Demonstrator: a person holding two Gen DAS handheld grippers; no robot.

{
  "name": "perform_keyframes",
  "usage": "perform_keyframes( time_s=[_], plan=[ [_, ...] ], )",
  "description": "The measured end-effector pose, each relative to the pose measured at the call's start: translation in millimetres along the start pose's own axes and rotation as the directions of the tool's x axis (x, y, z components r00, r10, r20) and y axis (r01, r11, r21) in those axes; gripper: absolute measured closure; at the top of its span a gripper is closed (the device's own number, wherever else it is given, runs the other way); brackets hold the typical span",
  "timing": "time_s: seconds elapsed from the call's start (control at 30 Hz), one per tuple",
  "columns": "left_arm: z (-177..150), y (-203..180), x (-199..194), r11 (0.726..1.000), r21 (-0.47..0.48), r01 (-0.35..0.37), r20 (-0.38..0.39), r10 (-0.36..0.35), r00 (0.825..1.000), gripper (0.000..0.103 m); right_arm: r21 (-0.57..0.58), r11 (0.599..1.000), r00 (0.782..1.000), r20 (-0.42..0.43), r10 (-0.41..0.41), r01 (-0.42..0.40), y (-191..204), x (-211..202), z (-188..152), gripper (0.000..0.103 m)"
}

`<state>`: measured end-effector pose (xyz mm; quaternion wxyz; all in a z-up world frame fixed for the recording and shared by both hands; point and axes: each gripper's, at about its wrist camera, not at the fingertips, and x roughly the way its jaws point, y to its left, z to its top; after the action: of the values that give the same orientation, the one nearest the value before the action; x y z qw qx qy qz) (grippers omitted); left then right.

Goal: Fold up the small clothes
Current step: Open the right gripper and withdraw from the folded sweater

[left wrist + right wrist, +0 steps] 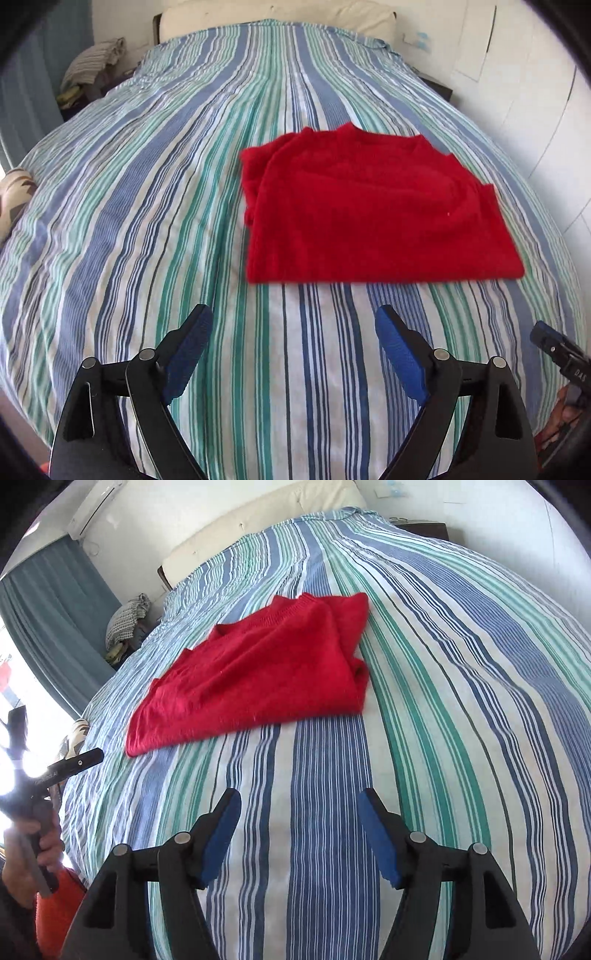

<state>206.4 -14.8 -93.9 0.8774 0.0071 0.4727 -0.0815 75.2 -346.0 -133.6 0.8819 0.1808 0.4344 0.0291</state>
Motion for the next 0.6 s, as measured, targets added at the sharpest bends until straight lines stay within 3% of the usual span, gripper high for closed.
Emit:
perform_keyframes(
  time_s=[0.13, 0.27, 0.6],
  plan=[
    [-17, -4, -21, 0.999, -0.031, -0.010, 0.025, 0.011, 1.000, 0.012, -0.012, 1.000, 1.000, -0.014, -0.024, 0.024, 2, -14, -22, 0.037],
    [-30, -8, -34, 0.998, -0.055, -0.008, 0.038, 0.010, 0.999, 0.012, -0.033, 0.997, 0.997, 0.022, -0.069, 0.069, 1, -29, -32, 0.037],
    [-36, -11, -51, 0.999, -0.042, -0.033, 0.063, 0.036, 0.997, 0.012, -0.012, 0.997, 0.997, 0.036, -0.074, 0.074, -2, -37, -36, 0.037]
  ],
)
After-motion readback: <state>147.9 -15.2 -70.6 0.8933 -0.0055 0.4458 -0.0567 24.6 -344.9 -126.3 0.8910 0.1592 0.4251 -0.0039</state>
